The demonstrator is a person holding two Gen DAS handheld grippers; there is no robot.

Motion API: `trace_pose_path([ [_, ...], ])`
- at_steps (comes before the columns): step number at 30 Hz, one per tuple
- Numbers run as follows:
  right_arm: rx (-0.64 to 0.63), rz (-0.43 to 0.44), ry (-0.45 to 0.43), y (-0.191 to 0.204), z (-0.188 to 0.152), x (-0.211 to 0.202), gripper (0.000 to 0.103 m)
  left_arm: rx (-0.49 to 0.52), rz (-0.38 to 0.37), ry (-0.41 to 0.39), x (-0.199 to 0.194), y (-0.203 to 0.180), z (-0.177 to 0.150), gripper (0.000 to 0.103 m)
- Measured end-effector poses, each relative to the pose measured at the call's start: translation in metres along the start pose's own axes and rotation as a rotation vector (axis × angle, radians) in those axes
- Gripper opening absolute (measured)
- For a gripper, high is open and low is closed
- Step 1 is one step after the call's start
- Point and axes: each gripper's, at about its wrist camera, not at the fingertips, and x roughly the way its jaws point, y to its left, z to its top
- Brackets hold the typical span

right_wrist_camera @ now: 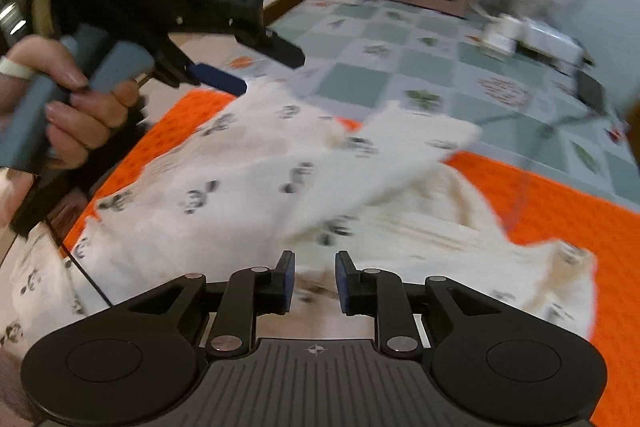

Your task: Fold clothes

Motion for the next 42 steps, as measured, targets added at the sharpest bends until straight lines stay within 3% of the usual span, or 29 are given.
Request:
trace_pose_path([
  [8,0.183,-0.118,-0.002,-0.074,-0.025,-0.019,0.025,0.095,-0.010,0.051,0.090,-0.038,0.027,0.084],
  [18,0.331,-0.199,-0.003,-0.130,-0.053,-0.022,0.025,0.217,0.036,0.120,0.176,-0.063,0.036,0.067],
  [20,0.336,-0.206,-0.006,-0.135,-0.053,-0.022,0.025,0.231,0.044,0.124,0.185,-0.063,0.034,0.054],
  [22,0.337,-0.215,-0.011,-0.140,-0.051,-0.023,0.025,0.238,0.044,0.127,0.189,-0.061,0.033,0.014],
  [23,0.335,-0.220,-0.015,-0.142,-0.050,-0.023,0.025,0.240,0.045,0.128,0.190,-0.060,0.033,0.007],
  [25,0.320,-0.228,-0.024,-0.146,-0.044,-0.024,0.027,0.217,0.029,0.102,0.183,-0.056,0.035,0.004],
  [29,0.224,-0.240,-0.027,-0.155,-0.024,-0.016,0.045,0.191,0.026,0.021,0.156,-0.052,0.049,0.004],
  [34,0.074,-0.217,-0.003,-0.166,0.007,0.005,0.044,0.135,0.031,-0.093,0.107,-0.045,0.077,0.004],
  [36,0.035,-0.190,0.034,-0.172,0.014,0.016,0.038,0.101,0.031,-0.137,0.085,-0.039,0.088,0.004],
  [38,0.001,-0.164,0.082,-0.178,0.020,0.027,0.003,0.069,0.037,-0.180,0.061,-0.033,0.100,0.004],
  [42,-0.015,-0.198,0.077,-0.178,0.021,0.012,0.003,-0.005,0.039,-0.270,0.007,-0.015,0.116,0.004],
])
